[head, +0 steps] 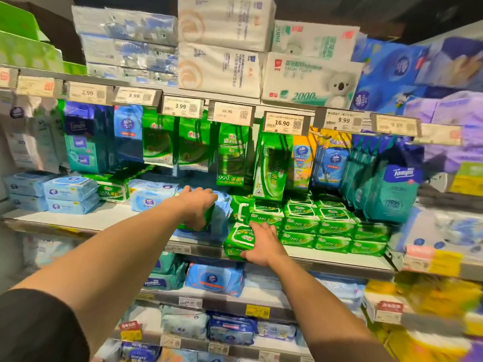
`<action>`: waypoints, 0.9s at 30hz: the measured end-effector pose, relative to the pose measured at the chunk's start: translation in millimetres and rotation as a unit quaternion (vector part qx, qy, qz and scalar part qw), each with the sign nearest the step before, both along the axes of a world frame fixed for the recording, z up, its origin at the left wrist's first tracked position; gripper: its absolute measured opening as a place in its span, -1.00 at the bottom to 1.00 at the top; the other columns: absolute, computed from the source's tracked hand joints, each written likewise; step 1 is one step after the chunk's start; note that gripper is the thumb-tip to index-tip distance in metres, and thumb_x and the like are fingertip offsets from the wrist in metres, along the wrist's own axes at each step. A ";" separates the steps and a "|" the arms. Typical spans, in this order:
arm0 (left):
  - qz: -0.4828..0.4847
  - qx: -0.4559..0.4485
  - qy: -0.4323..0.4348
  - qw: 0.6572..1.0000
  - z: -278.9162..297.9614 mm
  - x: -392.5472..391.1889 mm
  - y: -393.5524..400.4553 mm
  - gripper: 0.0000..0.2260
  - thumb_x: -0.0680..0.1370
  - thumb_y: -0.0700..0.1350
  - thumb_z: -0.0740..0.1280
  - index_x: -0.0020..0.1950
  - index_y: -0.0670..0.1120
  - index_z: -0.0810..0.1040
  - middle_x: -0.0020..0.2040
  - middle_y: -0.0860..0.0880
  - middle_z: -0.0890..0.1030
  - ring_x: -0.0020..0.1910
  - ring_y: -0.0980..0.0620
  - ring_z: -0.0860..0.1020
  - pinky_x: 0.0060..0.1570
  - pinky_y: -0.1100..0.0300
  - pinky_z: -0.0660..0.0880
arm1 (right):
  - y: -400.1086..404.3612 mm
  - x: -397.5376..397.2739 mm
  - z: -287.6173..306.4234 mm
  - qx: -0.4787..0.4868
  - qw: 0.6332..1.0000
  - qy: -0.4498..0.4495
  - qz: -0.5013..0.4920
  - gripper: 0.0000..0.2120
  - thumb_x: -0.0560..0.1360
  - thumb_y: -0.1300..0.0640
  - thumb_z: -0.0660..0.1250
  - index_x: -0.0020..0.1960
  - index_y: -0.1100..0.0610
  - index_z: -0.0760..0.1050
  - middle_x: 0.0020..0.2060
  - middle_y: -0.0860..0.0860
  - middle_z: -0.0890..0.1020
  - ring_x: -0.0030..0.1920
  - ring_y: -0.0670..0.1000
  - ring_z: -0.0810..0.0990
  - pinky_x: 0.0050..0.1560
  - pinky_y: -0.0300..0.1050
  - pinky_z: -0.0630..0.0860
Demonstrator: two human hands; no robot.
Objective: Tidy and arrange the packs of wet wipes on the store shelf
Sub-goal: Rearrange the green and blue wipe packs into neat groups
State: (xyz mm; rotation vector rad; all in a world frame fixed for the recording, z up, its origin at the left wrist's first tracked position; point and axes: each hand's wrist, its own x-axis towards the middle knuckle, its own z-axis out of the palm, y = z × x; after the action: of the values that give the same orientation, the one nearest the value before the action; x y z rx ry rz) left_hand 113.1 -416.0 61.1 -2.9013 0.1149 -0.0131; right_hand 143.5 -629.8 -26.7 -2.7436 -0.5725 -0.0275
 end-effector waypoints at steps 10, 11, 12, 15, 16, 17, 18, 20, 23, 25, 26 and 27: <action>-0.032 -0.006 -0.010 0.999 3.8 0.1 -7.3 -0.45 0.38 -0.12 0.42 0.34 -0.09 0.33 0.24 -0.09 0.40 0.27 -0.14 0.39 0.26 -0.14 0.26 | 36.2 -2.6 -4.3 0.007 0.995 -0.021 -0.101 -0.24 0.38 -0.22 0.45 0.41 0.13 0.26 0.37 0.16 0.35 0.41 0.23 0.20 0.25 0.11 0.42; -0.031 -0.008 -0.008 0.999 3.9 -0.2 -5.9 -0.43 0.39 -0.12 0.42 0.36 -0.09 0.32 0.25 -0.09 0.40 0.28 -0.15 0.38 0.28 -0.14 0.25 | 41.7 -3.0 -4.9 0.011 0.994 -0.023 -0.108 -0.24 0.38 -0.22 0.45 0.40 0.13 0.27 0.36 0.16 0.36 0.40 0.23 0.21 0.23 0.09 0.43; -0.030 -0.009 -0.008 0.999 3.8 -0.2 -3.8 -0.42 0.39 -0.12 0.42 0.37 -0.09 0.31 0.27 -0.09 0.40 0.29 -0.15 0.38 0.29 -0.15 0.25 | 47.0 -3.7 -5.0 0.014 0.993 -0.024 -0.115 -0.25 0.39 -0.21 0.45 0.40 0.13 0.27 0.35 0.16 0.36 0.39 0.22 0.21 0.22 0.07 0.43; -0.031 -0.016 -0.009 0.999 1.4 1.0 1.9 -0.44 0.40 -0.14 0.40 0.36 -0.10 0.32 0.26 -0.09 0.40 0.28 -0.15 0.39 0.30 -0.16 0.24 | 56.3 -4.4 -3.8 0.019 0.991 -0.024 -0.131 -0.28 0.39 -0.15 0.45 0.40 0.14 0.28 0.33 0.17 0.38 0.37 0.22 0.23 0.19 0.06 0.44; -0.030 -0.018 -0.009 0.999 0.1 1.8 3.9 -0.44 0.39 -0.14 0.40 0.36 -0.09 0.33 0.26 -0.09 0.40 0.28 -0.15 0.39 0.31 -0.18 0.23 | 57.9 -3.9 -3.2 0.020 0.991 -0.020 -0.131 -0.29 0.40 -0.14 0.45 0.40 0.14 0.28 0.32 0.17 0.38 0.37 0.23 0.23 0.18 0.06 0.45; -0.029 -0.019 -0.010 0.999 -0.9 3.2 5.7 -0.44 0.39 -0.14 0.40 0.36 -0.09 0.33 0.26 -0.09 0.40 0.28 -0.14 0.39 0.32 -0.18 0.23 | 59.0 -3.2 -2.6 0.019 0.991 -0.017 -0.130 -0.30 0.40 -0.12 0.45 0.41 0.13 0.27 0.32 0.18 0.38 0.37 0.24 0.23 0.18 0.06 0.45; -0.028 -0.018 -0.009 0.999 -1.7 4.5 7.2 -0.44 0.39 -0.14 0.41 0.37 -0.09 0.33 0.26 -0.09 0.40 0.29 -0.14 0.39 0.33 -0.19 0.23 | 59.6 -2.3 -2.2 0.019 0.992 -0.013 -0.128 -0.29 0.41 -0.11 0.45 0.42 0.13 0.27 0.33 0.19 0.37 0.37 0.25 0.23 0.19 0.07 0.44; -0.029 -0.018 -0.011 0.999 -2.5 7.1 10.0 -0.44 0.39 -0.14 0.41 0.36 -0.09 0.33 0.26 -0.08 0.40 0.29 -0.14 0.39 0.33 -0.18 0.23 | 60.3 -0.9 -2.6 0.018 0.992 -0.009 -0.124 -0.29 0.42 -0.10 0.44 0.45 0.11 0.25 0.34 0.20 0.36 0.38 0.26 0.22 0.21 0.10 0.43; -0.035 -0.022 -0.019 0.999 -2.2 10.4 14.2 -0.44 0.39 -0.14 0.41 0.36 -0.08 0.34 0.26 -0.07 0.41 0.28 -0.13 0.39 0.30 -0.14 0.26 | 65.6 -0.7 -4.1 0.016 0.993 -0.008 -0.116 -0.31 0.43 -0.09 0.43 0.45 0.08 0.26 0.34 0.21 0.35 0.37 0.26 0.22 0.22 0.10 0.42; -0.040 -0.016 -0.023 0.999 -2.7 11.7 16.5 -0.45 0.38 -0.13 0.42 0.35 -0.08 0.35 0.24 -0.07 0.41 0.26 -0.12 0.40 0.25 -0.11 0.28 | 76.6 -4.1 -5.3 0.013 0.995 -0.012 -0.098 -0.35 0.43 -0.10 0.43 0.41 0.09 0.29 0.32 0.22 0.37 0.36 0.26 0.23 0.23 0.10 0.41; -0.042 -0.011 -0.026 0.999 -3.4 12.1 17.9 -0.45 0.38 -0.11 0.42 0.34 -0.08 0.35 0.23 -0.07 0.42 0.24 -0.12 0.40 0.22 -0.09 0.29 | 84.5 -6.9 -6.1 0.011 0.996 -0.015 -0.084 -0.37 0.43 -0.11 0.43 0.39 0.10 0.31 0.31 0.22 0.38 0.36 0.26 0.24 0.23 0.10 0.40; -0.041 -0.007 -0.027 0.999 -4.0 12.5 20.5 -0.45 0.38 -0.10 0.43 0.33 -0.08 0.36 0.23 -0.07 0.42 0.24 -0.12 0.40 0.20 -0.08 0.30 | 93.6 -10.0 -7.4 0.008 0.997 -0.018 -0.071 -0.38 0.44 -0.11 0.42 0.38 0.11 0.31 0.30 0.22 0.38 0.35 0.26 0.24 0.23 0.10 0.40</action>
State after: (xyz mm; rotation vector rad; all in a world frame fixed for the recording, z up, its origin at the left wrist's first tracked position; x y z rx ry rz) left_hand 125.6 -395.5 57.1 -2.9045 0.2261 -0.1066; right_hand 133.4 -536.3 -34.1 -2.7687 -0.3836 -0.1146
